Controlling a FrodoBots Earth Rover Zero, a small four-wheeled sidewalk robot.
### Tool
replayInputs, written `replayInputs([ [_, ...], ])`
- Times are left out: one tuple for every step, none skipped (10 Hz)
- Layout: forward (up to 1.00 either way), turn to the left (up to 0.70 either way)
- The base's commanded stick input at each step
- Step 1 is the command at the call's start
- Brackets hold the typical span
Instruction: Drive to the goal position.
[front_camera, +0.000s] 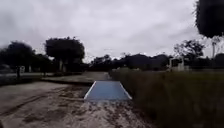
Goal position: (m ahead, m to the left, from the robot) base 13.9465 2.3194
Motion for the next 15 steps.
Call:
replayInputs([
  [0.50,0.00],
  [0.50,0.00],
  [0.50,0.00],
  [0.50,0.00],
  [0.50,0.00],
  [0.50,0.00],
  [0.50,0.00],
  [0.50,0.00],
  [0.50,0.00],
  [0.50,0.00],
  [0.50,0.00],
  [0.50,0.00],
  [0.50,0.00],
  [0.50,0.00],
  [0.50,0.00],
])
